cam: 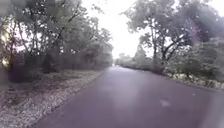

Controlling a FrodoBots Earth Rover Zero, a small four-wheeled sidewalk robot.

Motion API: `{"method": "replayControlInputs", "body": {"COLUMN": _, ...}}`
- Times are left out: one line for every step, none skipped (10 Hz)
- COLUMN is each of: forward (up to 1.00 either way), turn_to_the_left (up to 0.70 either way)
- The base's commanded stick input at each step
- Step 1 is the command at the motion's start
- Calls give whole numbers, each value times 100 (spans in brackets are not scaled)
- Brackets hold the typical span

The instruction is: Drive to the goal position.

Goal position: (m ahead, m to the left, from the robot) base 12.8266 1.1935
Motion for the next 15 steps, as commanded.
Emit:
{"method": "replayControlInputs", "body": {"forward": 100, "turn_to_the_left": -9}}
{"method": "replayControlInputs", "body": {"forward": 100, "turn_to_the_left": -8}}
{"method": "replayControlInputs", "body": {"forward": 100, "turn_to_the_left": -7}}
{"method": "replayControlInputs", "body": {"forward": 100, "turn_to_the_left": -6}}
{"method": "replayControlInputs", "body": {"forward": 100, "turn_to_the_left": -5}}
{"method": "replayControlInputs", "body": {"forward": 100, "turn_to_the_left": -5}}
{"method": "replayControlInputs", "body": {"forward": 100, "turn_to_the_left": -5}}
{"method": "replayControlInputs", "body": {"forward": 100, "turn_to_the_left": -10}}
{"method": "replayControlInputs", "body": {"forward": 100, "turn_to_the_left": -33}}
{"method": "replayControlInputs", "body": {"forward": 100, "turn_to_the_left": -37}}
{"method": "replayControlInputs", "body": {"forward": 100, "turn_to_the_left": -39}}
{"method": "replayControlInputs", "body": {"forward": 100, "turn_to_the_left": -18}}
{"method": "replayControlInputs", "body": {"forward": 100, "turn_to_the_left": 0}}
{"method": "replayControlInputs", "body": {"forward": 100, "turn_to_the_left": 0}}
{"method": "replayControlInputs", "body": {"forward": 100, "turn_to_the_left": 0}}
